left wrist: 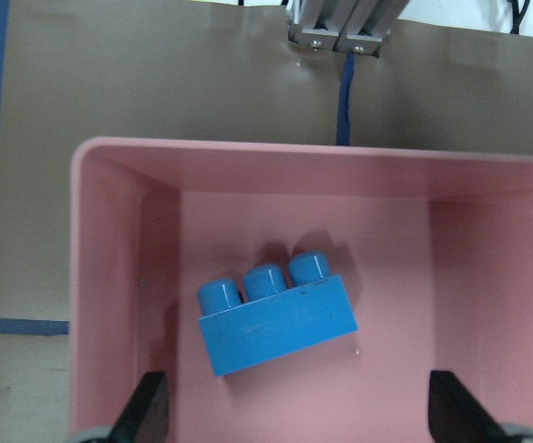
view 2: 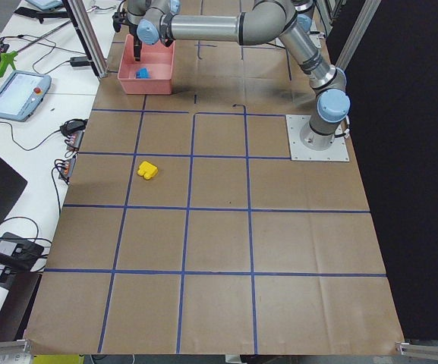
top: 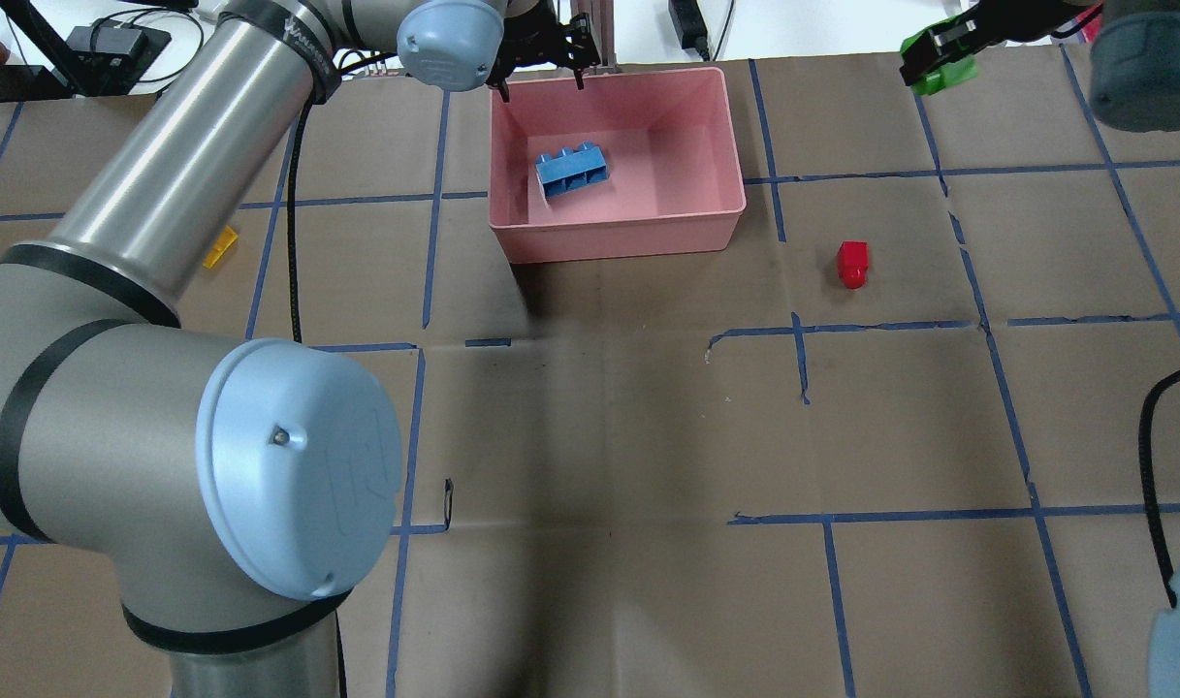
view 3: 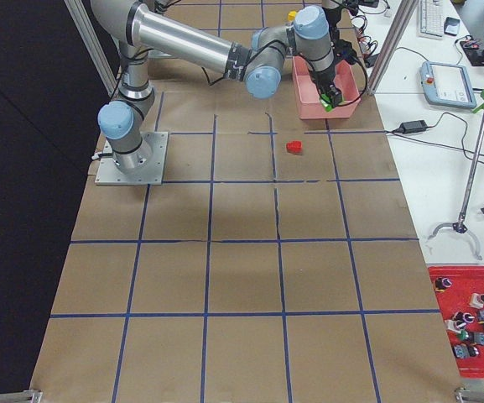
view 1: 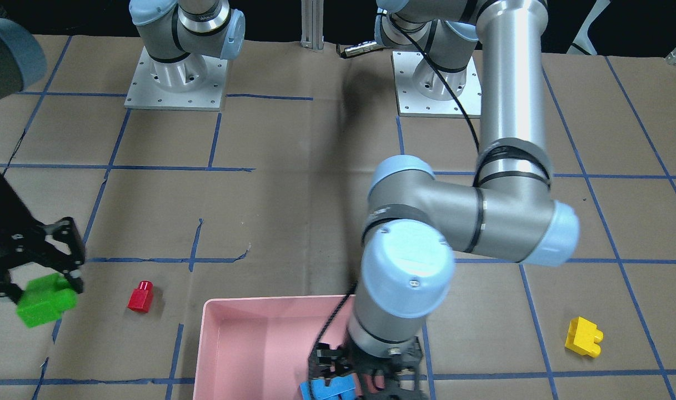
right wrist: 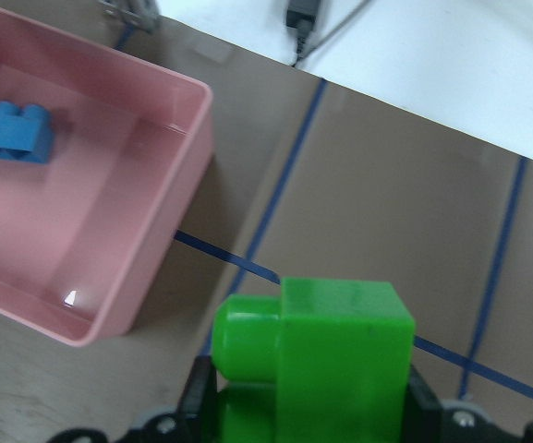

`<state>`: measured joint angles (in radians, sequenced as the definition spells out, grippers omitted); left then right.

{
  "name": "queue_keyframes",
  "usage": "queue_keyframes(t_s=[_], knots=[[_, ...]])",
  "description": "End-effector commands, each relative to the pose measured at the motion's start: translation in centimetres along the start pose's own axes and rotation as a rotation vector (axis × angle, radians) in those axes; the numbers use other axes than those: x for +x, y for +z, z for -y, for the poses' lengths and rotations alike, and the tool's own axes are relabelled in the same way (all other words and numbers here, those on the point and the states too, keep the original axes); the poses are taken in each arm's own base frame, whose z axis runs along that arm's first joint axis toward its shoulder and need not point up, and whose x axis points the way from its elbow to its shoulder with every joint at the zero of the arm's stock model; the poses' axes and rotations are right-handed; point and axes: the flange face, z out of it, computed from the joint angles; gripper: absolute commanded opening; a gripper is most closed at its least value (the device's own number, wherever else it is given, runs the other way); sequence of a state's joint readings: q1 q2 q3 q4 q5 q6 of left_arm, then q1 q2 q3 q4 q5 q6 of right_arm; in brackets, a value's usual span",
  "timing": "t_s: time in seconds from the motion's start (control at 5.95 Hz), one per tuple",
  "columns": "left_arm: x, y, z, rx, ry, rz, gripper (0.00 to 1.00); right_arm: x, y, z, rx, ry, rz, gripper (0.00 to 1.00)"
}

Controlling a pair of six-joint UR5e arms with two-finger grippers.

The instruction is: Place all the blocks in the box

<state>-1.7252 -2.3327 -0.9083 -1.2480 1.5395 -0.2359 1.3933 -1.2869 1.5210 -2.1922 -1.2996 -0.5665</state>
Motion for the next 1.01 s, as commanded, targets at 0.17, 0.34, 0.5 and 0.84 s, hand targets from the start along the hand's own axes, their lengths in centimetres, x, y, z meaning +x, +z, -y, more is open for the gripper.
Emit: queue_keyframes(t_s=[0.17,0.34,0.5,0.84], knots=[[-23.1,-5.5,2.5,-0.082,0.237,0.049,1.00,-14.8,8.7,6.3,0.049,0.025,0.171,0.06],[-29.4,-5.7,2.2,-0.098,0.321,0.051,0.99,-17.4,12.0,7.5,0.097,0.029,0.180,0.07],[-34.9,-5.4,1.8,-0.116,0.353,0.051,0.99,-18.0,13.4,8.2,0.108,0.030,0.183,0.08],[-44.3,-3.8,-0.1,-0.166,0.550,0.025,0.99,-17.6,13.7,9.3,0.246,-0.017,0.145,0.86]])
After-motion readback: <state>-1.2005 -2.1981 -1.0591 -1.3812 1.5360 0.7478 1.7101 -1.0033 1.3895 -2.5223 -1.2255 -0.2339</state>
